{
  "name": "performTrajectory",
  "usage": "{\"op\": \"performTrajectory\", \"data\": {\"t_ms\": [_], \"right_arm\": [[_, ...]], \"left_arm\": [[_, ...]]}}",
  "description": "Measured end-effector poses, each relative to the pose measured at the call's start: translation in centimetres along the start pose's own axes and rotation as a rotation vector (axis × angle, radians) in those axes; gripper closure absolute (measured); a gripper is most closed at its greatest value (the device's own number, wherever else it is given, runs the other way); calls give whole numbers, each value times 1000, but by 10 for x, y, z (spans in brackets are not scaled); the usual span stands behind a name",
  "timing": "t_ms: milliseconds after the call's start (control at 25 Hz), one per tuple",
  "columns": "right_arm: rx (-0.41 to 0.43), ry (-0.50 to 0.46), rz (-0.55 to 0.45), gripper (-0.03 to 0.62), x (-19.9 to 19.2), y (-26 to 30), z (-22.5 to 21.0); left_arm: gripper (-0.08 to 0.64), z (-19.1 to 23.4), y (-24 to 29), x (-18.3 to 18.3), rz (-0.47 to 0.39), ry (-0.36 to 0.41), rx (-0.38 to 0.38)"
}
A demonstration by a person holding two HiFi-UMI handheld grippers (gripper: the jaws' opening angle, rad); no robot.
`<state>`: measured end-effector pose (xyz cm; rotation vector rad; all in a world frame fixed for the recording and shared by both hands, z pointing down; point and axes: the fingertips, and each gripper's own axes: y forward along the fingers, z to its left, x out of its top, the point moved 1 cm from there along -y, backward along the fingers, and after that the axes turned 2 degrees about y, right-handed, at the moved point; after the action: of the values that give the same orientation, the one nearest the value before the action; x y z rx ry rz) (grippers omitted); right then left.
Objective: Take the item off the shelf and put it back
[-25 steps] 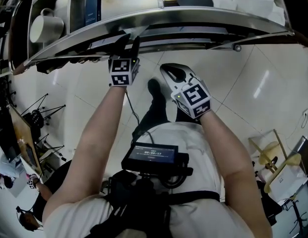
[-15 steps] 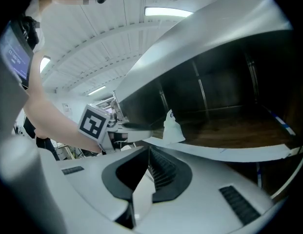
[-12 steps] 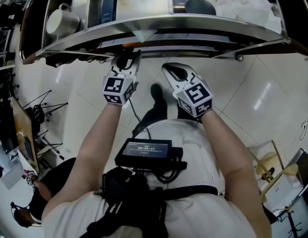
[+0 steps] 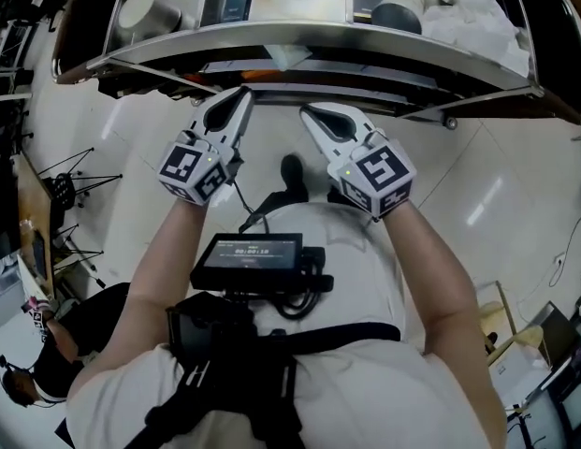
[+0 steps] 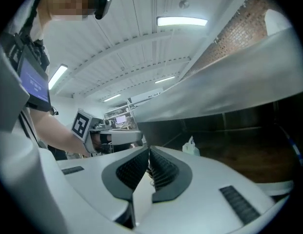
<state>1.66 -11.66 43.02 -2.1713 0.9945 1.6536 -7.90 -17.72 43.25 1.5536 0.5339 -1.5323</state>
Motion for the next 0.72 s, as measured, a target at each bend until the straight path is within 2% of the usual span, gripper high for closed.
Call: {"op": "performTrajectory", "data": {"t_ms": [280,560,720], "right_arm": [[68,-43,-61,574,43,-2,27],[104,-78,-109,574,70,0,45],[102,-83,-132,574,83,0,49]], "left_arm": [[537,-11,-26,34,-17,-51,-73],[537,-34,-40,61,-34,-33,-181],[541,-28,-46,60,-40,-19,-189]]}}
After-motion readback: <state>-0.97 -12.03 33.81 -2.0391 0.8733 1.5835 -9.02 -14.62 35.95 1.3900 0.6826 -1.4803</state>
